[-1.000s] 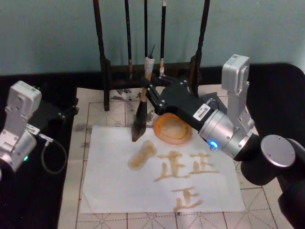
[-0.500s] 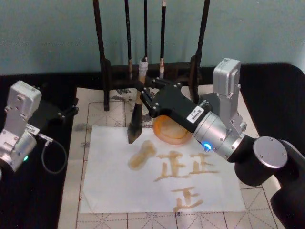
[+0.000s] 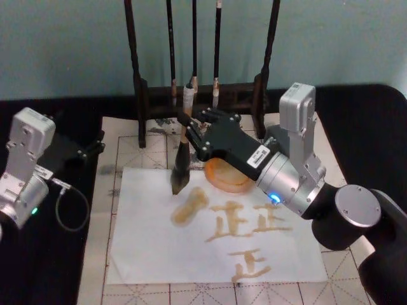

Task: Pick up the brush from the inkstone, write on the paper, then place the brush back to its original position.

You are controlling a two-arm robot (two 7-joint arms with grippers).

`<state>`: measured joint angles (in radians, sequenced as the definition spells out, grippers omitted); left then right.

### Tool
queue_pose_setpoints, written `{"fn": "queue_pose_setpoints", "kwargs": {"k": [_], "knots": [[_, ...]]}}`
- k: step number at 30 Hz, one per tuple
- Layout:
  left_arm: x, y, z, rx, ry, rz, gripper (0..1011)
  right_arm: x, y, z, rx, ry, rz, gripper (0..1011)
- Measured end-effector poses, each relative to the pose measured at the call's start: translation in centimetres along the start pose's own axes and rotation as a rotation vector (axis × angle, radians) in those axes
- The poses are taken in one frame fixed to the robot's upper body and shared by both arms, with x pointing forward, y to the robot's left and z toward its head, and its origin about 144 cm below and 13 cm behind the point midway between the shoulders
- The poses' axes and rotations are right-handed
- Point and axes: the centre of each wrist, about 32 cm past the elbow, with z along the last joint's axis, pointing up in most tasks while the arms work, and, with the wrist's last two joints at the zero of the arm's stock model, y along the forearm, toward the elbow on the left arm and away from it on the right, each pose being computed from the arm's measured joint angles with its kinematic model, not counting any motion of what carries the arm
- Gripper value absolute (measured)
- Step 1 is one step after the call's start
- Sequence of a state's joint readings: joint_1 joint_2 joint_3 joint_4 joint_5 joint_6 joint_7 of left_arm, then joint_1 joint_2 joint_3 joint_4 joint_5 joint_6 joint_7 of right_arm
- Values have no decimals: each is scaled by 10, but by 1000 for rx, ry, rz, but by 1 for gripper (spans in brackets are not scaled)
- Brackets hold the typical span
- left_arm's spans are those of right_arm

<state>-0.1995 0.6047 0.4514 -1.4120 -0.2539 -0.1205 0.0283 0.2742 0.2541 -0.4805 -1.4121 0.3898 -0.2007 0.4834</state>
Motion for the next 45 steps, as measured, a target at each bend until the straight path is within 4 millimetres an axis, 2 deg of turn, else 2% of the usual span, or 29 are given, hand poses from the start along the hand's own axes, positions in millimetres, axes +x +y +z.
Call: {"fn": "queue_pose_setpoints", "kwargs": {"k": [22,45], "knots": [[0,0,0,0,0,0,1001,-4,-13,1,-24,-5,22,200],[0,0,0,0,0,0,1001,-4,-46,14,-48,-6,32,200]]}}
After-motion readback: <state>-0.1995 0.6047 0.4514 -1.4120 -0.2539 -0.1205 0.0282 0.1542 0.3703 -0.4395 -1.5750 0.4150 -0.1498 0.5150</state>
